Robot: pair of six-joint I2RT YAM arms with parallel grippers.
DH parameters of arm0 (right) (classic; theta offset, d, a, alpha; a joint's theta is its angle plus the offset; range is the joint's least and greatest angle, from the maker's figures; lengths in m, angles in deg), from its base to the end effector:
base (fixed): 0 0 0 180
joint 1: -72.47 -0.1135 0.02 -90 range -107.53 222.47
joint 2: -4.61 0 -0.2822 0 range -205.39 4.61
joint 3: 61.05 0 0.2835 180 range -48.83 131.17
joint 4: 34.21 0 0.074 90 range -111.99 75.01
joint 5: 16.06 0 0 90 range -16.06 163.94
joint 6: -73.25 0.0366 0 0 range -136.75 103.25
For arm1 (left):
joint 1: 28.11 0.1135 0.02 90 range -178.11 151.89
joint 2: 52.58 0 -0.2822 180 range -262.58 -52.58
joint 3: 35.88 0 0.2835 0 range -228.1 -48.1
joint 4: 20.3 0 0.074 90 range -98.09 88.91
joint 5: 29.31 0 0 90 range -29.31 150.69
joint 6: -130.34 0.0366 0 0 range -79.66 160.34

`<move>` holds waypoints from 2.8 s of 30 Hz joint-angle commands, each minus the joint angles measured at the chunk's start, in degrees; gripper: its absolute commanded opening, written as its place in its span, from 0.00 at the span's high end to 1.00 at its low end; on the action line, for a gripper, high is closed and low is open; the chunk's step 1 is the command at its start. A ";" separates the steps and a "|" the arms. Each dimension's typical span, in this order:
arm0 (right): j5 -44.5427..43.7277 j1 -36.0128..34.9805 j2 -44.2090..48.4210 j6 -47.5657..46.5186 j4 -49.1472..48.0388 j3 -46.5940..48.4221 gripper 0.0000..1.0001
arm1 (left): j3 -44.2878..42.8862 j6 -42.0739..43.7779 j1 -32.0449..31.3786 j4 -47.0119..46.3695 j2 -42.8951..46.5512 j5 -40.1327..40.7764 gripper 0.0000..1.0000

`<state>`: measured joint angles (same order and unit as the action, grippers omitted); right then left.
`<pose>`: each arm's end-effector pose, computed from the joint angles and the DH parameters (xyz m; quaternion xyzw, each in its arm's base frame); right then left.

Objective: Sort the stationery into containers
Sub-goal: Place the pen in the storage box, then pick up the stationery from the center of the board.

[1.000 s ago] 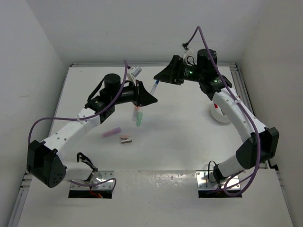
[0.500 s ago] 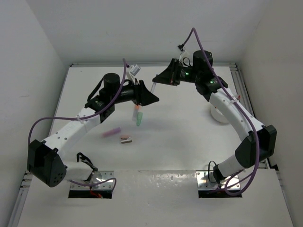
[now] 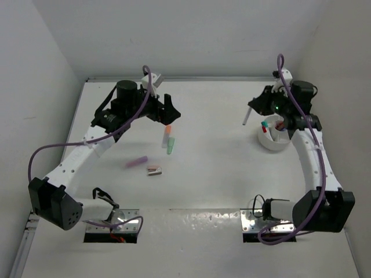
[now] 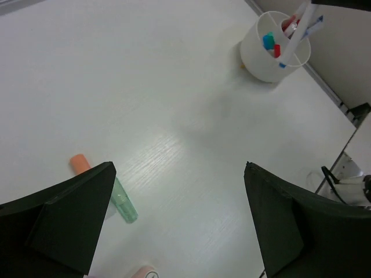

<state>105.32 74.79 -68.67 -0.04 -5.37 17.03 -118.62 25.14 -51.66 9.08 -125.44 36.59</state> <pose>0.3179 0.0062 0.3646 -0.0117 0.8208 0.2907 0.4915 0.2850 -0.1405 0.3960 0.1783 0.7878 -0.3481 0.4759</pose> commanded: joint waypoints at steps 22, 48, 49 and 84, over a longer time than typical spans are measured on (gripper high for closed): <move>-5.80 14.81 -0.91 -39.30 -12.40 -16.11 1.00 | -4.01 7.99 4.92 2.25 -7.21 -2.10 0.00; -0.27 11.30 9.99 -28.58 3.41 -9.53 0.48 | -0.15 43.74 14.94 32.30 -6.33 2.38 0.17; 0.09 10.60 10.34 -26.23 4.90 -9.09 0.49 | 0.81 45.33 14.85 34.14 -6.59 3.26 0.18; 0.00 0.92 8.24 -14.78 11.50 -8.82 0.49 | 12.07 48.07 8.96 22.65 -25.31 14.25 0.44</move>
<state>105.05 76.06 -60.45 -14.79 6.59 7.33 -107.02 73.56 -41.75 33.41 -149.79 51.50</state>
